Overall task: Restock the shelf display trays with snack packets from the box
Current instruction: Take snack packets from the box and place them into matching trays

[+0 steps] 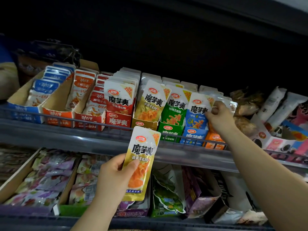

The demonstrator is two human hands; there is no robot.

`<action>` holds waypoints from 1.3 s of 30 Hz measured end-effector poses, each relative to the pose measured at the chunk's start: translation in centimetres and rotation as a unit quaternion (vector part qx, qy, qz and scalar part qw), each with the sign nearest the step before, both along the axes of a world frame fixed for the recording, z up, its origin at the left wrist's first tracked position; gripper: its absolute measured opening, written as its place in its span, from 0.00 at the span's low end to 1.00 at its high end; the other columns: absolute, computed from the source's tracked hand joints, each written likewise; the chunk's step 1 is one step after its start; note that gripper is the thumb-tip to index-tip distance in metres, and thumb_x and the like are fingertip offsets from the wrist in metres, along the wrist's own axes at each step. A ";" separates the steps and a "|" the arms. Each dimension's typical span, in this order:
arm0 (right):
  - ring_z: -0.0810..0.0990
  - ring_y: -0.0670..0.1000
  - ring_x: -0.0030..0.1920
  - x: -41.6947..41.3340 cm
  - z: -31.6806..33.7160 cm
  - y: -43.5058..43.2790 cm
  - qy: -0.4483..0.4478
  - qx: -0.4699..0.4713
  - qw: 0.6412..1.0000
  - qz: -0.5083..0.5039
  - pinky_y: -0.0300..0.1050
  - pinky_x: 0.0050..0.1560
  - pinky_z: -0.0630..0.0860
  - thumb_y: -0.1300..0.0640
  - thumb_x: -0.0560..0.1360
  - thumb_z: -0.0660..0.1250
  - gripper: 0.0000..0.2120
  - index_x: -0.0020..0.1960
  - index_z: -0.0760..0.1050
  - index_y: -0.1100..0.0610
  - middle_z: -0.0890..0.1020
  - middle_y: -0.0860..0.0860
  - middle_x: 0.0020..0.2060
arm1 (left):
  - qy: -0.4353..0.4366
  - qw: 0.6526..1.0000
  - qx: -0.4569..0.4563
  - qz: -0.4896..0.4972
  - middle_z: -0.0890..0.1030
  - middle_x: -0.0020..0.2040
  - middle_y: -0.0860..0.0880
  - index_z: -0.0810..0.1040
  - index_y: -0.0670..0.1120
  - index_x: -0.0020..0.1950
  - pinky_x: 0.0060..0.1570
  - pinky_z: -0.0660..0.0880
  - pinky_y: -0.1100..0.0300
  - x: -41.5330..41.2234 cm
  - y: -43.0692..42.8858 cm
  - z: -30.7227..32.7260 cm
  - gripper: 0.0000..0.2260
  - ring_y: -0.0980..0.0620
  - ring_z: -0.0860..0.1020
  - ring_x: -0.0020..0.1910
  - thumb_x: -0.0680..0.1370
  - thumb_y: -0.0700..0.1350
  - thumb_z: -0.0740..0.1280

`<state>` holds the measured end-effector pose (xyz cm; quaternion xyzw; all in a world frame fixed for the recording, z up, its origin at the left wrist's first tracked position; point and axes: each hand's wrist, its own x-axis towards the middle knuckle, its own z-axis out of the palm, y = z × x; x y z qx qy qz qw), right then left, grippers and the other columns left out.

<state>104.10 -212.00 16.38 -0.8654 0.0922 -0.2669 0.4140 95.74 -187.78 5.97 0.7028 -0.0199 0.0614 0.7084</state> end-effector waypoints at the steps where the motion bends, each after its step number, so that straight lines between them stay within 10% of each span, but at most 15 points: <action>1: 0.76 0.55 0.55 0.0 -0.2 0.0 -0.005 -0.005 1.000 -0.008 0.43 0.47 0.71 0.66 0.76 0.60 0.17 0.64 0.64 0.63 0.77 0.61 0.58 | 0.007 1.000 -0.011 -0.001 0.83 0.34 0.58 0.79 0.54 0.42 0.30 0.74 0.69 0.1 0.0 0.0 0.07 0.61 0.81 0.34 0.75 0.42 0.65; 7: 0.70 0.55 0.61 -1.2 -0.8 1.0 -0.141 0.004 0.984 -0.109 0.50 0.62 0.70 0.63 0.74 0.62 0.23 0.68 0.62 0.59 0.70 0.56 0.62 | 0.022 0.997 -0.072 -0.001 0.83 0.35 0.60 0.78 0.52 0.44 0.30 0.76 0.67 0.3 0.1 0.3 0.07 0.62 0.81 0.35 0.74 0.39 0.66; 11: 0.71 0.42 0.45 -3.6 0.4 5.4 -0.209 -0.017 0.978 0.015 0.28 0.46 0.69 0.65 0.74 0.62 0.15 0.59 0.67 0.55 0.70 0.46 0.49 | 0.033 0.994 -0.105 0.007 0.83 0.34 0.59 0.76 0.48 0.43 0.29 0.77 0.65 0.3 0.0 0.5 0.07 0.61 0.81 0.33 0.73 0.36 0.67; 18: 0.79 0.49 0.50 -4.8 -2.3 10.6 0.145 -0.054 0.928 0.338 0.47 0.52 0.78 0.63 0.71 0.70 0.17 0.56 0.69 0.52 0.78 0.51 0.53 | 0.027 0.994 -0.109 0.018 0.83 0.31 0.58 0.74 0.47 0.43 0.25 0.74 0.69 -0.1 -0.3 1.0 0.06 0.61 0.81 0.31 0.73 0.36 0.67; 23: 0.77 0.43 0.28 -4.6 -1.2 9.9 0.158 -0.008 0.933 0.322 0.33 0.29 0.74 0.68 0.71 0.68 0.12 0.39 0.69 0.53 0.78 0.48 0.35 | -0.023 0.999 -0.023 0.022 0.81 0.35 0.58 0.73 0.51 0.43 0.27 0.71 0.75 -0.4 -0.3 1.4 0.06 0.67 0.79 0.33 0.74 0.40 0.66; 31: 0.78 0.45 0.33 -3.8 5.1 6.4 -0.063 0.031 0.979 0.191 0.36 0.33 0.76 0.66 0.73 0.66 0.11 0.38 0.69 0.52 0.78 0.54 0.39 | -0.153 0.965 0.206 0.054 0.67 0.59 0.61 0.68 0.52 0.65 0.60 0.58 0.72 1.9 1.6 2.8 0.15 0.62 0.66 0.61 0.78 0.45 0.59; 39: 0.76 0.47 0.39 -0.3 6.2 8.1 -0.118 -0.072 0.983 0.123 0.33 0.36 0.75 0.62 0.74 0.66 0.07 0.45 0.68 0.54 0.74 0.46 0.37 | -0.192 0.885 0.423 0.030 0.33 0.66 0.61 0.36 0.58 0.70 0.64 0.33 0.64 5.9 0.3 2.3 0.28 0.65 0.35 0.65 0.79 0.55 0.52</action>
